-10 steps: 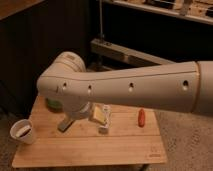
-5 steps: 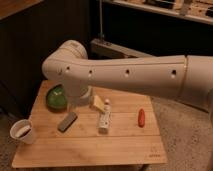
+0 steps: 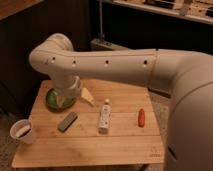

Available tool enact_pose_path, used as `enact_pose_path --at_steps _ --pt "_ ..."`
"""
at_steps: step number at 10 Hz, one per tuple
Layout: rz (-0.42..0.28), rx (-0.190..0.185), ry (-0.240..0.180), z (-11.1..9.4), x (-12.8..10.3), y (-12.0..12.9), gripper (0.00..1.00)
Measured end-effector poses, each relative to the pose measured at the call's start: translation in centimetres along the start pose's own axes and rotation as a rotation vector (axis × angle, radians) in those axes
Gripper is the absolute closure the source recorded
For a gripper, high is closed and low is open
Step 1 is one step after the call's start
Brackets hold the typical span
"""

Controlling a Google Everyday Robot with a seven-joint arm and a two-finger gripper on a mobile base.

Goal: Move the arm in a circular motion

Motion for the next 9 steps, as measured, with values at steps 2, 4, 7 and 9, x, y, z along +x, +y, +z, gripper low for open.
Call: enact_pose_path --at_steps 2,4,7,9 --pt "0.019 0.002 -0.004 0.1 1.6 -0.1 0.2" --pt "0.043 0.002 -0.006 0.5 4.9 1.9 0.2" --pt "0.073 0.008 -0.012 0.8 7.4 3.3 0.2" --pt "0.099 0.013 -0.018 1.0 7.9 5.4 0.2"
